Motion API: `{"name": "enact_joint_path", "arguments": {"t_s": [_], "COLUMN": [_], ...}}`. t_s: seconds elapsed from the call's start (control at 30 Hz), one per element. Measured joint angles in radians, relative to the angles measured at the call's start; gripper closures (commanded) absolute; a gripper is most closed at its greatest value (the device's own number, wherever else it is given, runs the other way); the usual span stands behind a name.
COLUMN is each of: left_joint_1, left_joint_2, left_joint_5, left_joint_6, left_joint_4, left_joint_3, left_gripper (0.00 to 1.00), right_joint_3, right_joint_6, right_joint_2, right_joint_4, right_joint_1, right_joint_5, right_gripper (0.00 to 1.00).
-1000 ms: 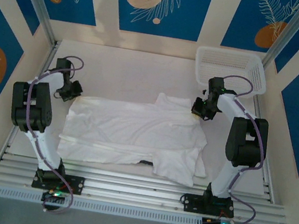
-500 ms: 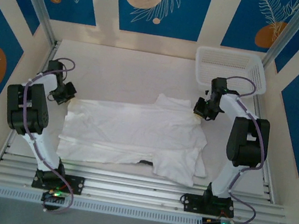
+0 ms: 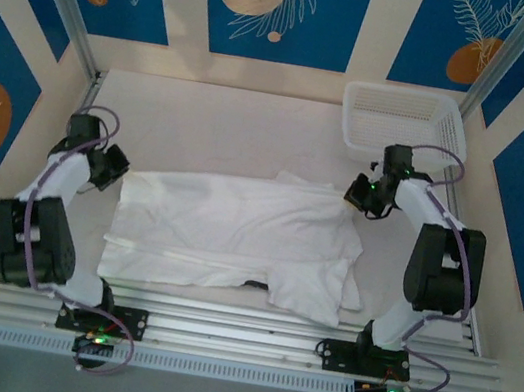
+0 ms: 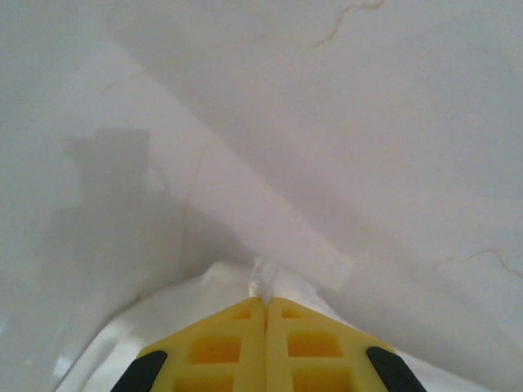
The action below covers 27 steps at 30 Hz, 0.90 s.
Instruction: Fold the inside-out t-shirt
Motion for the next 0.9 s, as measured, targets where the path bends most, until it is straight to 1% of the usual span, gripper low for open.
{"name": "enact_joint_path", "arguments": {"t_s": [0.07, 0.17, 0.33, 0.4, 0.5, 0.63, 0.7, 0.77, 0.8, 0.83, 0.87, 0.9], "left_joint_1": [0.000, 0.000, 0.000, 0.000, 0.000, 0.000, 0.000, 0.000, 0.000, 0.000, 0.000, 0.000], "left_joint_2": [-0.065, -0.103, -0.122, -0.143, -0.214, -0.317, -0.330, -0.313, -0.298, -0.278, -0.258, -0.241], "left_joint_5": [-0.018, -0.053, -0.103, -0.121, -0.169, -0.245, -0.266, -0.276, -0.276, -0.276, -0.276, -0.276], "left_joint_6": [-0.033, -0.060, -0.061, -0.065, -0.085, -0.111, -0.120, -0.129, -0.133, -0.136, -0.137, -0.137], "left_joint_4": [-0.004, -0.048, -0.113, -0.136, -0.166, -0.192, -0.192, -0.190, -0.187, -0.180, -0.176, -0.172], "left_joint_3": [-0.088, -0.167, -0.159, -0.140, -0.121, -0.126, -0.137, -0.159, -0.169, -0.181, -0.192, -0.201], "left_gripper": [1.00, 1.00, 1.00, 1.00, 1.00, 1.00, 1.00, 1.00, 0.99, 0.97, 0.93, 0.89], "right_joint_3": [-0.059, -0.109, -0.093, -0.080, -0.084, -0.167, -0.227, -0.290, -0.317, -0.340, -0.358, -0.367], "right_joint_6": [0.014, 0.024, 0.024, 0.024, 0.025, 0.037, 0.045, 0.051, 0.055, 0.064, 0.072, 0.077], "right_joint_2": [-0.007, 0.006, -0.014, -0.044, -0.115, -0.210, -0.225, -0.221, -0.219, -0.217, -0.216, -0.216], "right_joint_4": [0.021, 0.021, 0.012, 0.008, 0.004, 0.035, 0.042, 0.048, 0.048, 0.048, 0.047, 0.045], "right_joint_1": [-0.016, -0.021, -0.021, -0.019, -0.007, 0.016, 0.027, 0.037, 0.038, 0.038, 0.037, 0.035], "right_joint_5": [-0.017, -0.029, -0.047, -0.052, -0.054, -0.055, -0.054, -0.050, -0.050, -0.049, -0.047, -0.046], "right_gripper": [1.00, 1.00, 1.00, 1.00, 1.00, 1.00, 0.99, 0.93, 0.87, 0.78, 0.68, 0.61]}}
